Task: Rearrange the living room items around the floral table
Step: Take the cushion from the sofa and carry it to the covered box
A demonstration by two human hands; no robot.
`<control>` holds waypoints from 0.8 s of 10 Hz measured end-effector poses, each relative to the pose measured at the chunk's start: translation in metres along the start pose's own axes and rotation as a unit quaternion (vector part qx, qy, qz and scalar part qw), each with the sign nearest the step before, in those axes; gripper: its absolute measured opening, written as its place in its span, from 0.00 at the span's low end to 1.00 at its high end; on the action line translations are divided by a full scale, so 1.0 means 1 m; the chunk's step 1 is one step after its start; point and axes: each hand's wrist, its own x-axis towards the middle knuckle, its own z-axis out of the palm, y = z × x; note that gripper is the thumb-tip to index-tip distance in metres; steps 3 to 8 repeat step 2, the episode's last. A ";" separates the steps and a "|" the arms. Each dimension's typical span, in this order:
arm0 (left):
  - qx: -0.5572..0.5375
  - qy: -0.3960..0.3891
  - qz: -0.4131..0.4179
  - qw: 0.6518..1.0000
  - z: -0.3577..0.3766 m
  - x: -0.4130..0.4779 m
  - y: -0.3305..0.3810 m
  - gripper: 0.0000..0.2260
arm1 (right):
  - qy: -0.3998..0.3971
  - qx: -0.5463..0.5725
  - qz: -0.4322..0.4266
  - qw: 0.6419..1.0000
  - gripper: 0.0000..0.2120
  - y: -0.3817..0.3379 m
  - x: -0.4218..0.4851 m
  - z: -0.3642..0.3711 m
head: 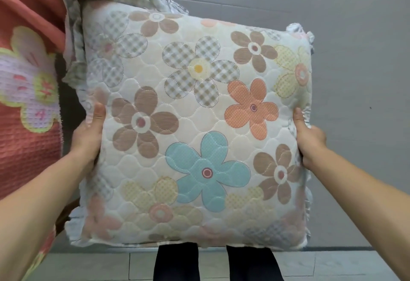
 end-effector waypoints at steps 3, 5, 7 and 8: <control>0.173 0.078 0.003 0.982 -0.014 -0.023 0.013 0.37 | 0.030 -0.108 -0.070 0.991 0.17 -0.034 -0.023 -0.016; 0.173 0.078 0.003 0.982 -0.014 -0.023 0.013 0.37 | 0.030 -0.108 -0.070 0.991 0.17 -0.034 -0.023 -0.016; 0.173 0.078 0.003 0.982 -0.014 -0.023 0.013 0.37 | 0.030 -0.108 -0.070 0.991 0.17 -0.034 -0.023 -0.016; 0.173 0.078 0.003 0.982 -0.014 -0.023 0.013 0.37 | 0.030 -0.108 -0.070 0.991 0.17 -0.034 -0.023 -0.016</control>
